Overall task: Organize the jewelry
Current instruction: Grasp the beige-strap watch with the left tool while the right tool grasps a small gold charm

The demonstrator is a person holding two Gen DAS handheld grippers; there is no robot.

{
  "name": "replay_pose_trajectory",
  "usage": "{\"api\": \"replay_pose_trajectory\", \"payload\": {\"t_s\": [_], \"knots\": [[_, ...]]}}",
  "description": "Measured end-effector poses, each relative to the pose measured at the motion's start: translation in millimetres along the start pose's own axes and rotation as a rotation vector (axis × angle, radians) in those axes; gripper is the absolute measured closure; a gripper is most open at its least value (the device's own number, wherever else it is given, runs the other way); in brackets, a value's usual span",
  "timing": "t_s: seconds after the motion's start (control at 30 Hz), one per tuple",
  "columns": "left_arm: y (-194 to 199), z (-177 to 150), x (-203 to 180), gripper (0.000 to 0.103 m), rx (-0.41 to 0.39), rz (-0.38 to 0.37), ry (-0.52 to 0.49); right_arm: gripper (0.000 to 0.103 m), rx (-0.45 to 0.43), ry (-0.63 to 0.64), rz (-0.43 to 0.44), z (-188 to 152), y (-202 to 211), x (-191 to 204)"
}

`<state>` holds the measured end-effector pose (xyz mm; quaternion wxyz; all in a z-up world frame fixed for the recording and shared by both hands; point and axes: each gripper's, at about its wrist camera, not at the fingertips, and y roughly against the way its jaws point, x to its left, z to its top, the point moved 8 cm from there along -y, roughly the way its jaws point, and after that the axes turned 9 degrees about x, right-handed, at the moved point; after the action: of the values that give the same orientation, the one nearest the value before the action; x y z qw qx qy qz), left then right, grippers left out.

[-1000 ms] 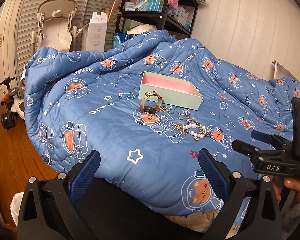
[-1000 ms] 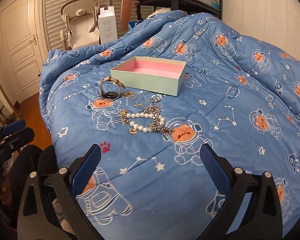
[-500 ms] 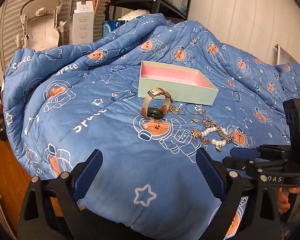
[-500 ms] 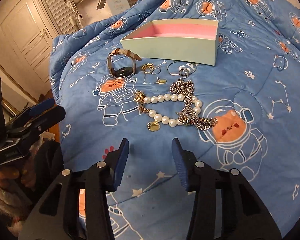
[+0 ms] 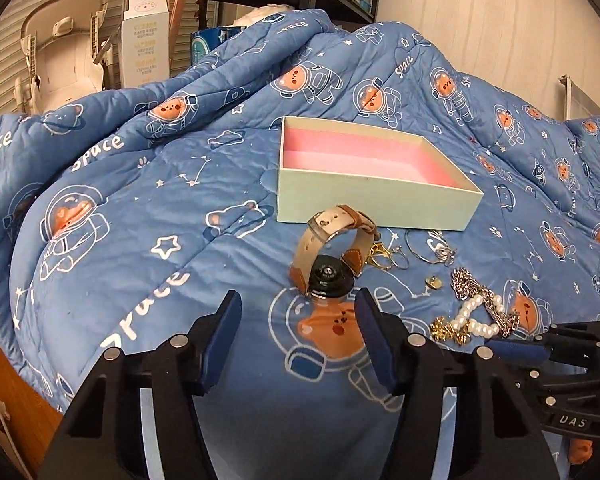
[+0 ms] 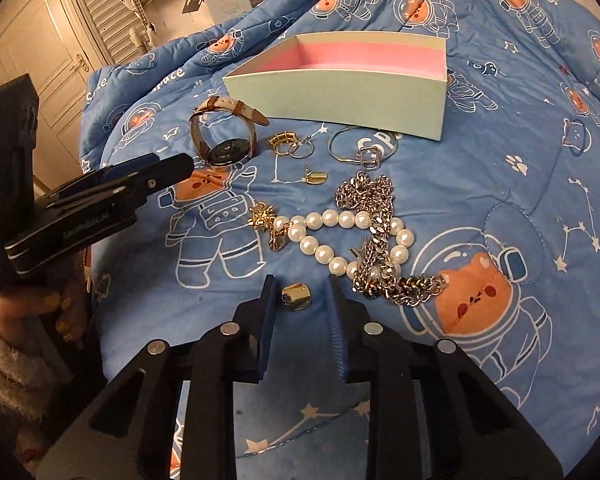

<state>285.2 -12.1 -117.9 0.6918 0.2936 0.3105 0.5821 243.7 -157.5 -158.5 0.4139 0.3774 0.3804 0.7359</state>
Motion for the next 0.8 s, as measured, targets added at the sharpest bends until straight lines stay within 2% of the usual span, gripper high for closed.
{"api": "replay_pose_trajectory", "payload": {"t_s": [0.13,0.27,0.33,0.4,0.43,0.8], "knots": [[-13,14,-5,0.054,0.009,0.001,-0.024,0.081,-0.005,0.005,-0.002,0,0,0],[-25,20,-9,0.075,0.042,-0.007,-0.027,0.082,-0.008,0.012,-0.002,0,0,1],[-28,20,-10,0.079,0.047,0.008,-0.029,0.084,-0.009,0.016,-0.004,-1,1,2],[-30,19,-9,0.091,0.056,0.017,-0.027,0.086,-0.008,0.022,-0.008,-1,1,2],[-31,19,-8,0.094,0.064,0.011,-0.019,0.087,-0.008,0.025,-0.009,-2,1,2],[-20,15,-9,0.099,0.065,-0.070,0.050,0.088,0.000,0.049,0.010,-6,7,3]]}}
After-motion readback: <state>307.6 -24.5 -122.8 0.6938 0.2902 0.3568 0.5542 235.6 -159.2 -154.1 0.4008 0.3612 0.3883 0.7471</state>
